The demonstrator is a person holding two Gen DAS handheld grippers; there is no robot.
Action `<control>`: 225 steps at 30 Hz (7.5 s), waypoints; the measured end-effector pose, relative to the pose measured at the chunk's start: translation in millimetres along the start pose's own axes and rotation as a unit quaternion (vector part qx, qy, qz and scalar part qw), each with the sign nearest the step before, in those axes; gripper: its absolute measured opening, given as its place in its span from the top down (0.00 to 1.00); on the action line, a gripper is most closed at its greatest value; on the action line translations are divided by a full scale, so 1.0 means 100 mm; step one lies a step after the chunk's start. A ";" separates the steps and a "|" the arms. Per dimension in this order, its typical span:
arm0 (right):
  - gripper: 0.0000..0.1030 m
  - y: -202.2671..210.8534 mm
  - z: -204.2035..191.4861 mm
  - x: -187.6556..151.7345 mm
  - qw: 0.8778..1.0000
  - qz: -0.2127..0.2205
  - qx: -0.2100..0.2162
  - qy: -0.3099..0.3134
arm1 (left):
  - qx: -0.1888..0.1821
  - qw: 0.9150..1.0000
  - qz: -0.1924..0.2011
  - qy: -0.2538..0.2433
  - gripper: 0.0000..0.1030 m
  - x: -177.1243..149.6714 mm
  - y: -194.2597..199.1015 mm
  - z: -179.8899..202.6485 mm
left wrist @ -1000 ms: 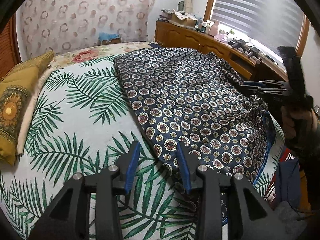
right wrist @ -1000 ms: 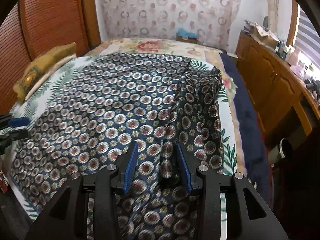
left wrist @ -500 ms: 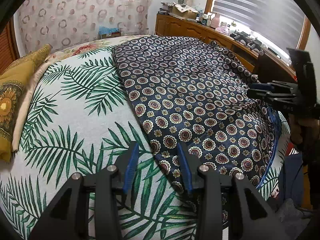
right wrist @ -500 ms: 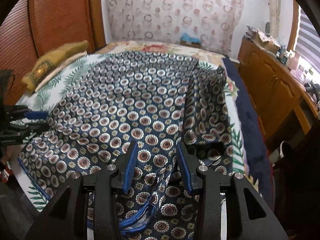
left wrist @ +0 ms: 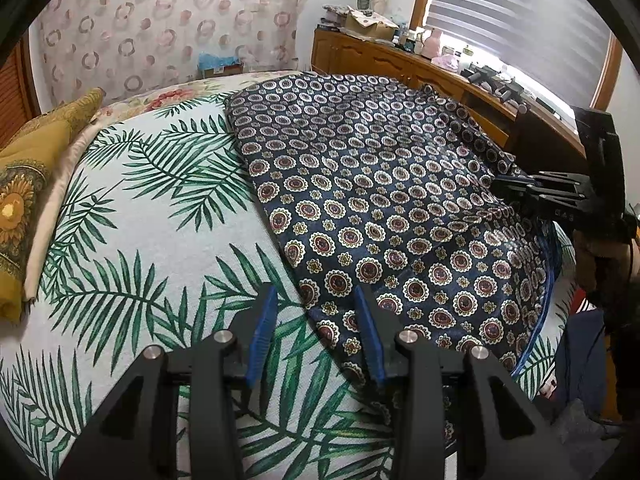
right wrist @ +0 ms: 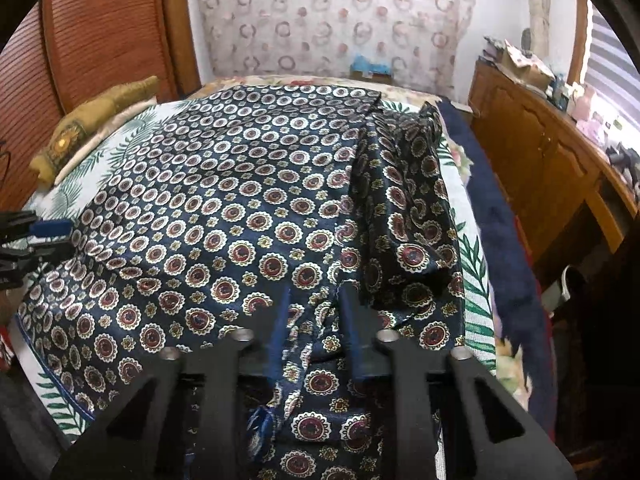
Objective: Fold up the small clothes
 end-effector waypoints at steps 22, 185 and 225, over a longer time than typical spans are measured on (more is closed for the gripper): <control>1.00 0.51 0.54 -0.17 0.997 0.035 -0.065 -0.032 | -0.036 0.999 -0.002 -0.025 0.63 0.00 0.01 0.34; 0.30 -0.81 1.12 1.17 0.997 0.006 -0.054 -0.060 | -0.014 1.000 -0.006 0.023 0.69 1.68 -1.27 -0.90; 0.95 -0.05 0.29 1.70 0.986 0.155 0.053 0.004 | -0.036 0.988 0.141 0.046 0.98 1.87 0.20 -1.01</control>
Point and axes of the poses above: each gripper's, at about its wrist camera, not at the fingertips, and y roughly against the way its jaws point, z to its right, x to its top, the point moved 6 cm from there along -y, roughly the way its jaws point, and after that the axes turned 1 degree about -x, right-handed, at the moved point
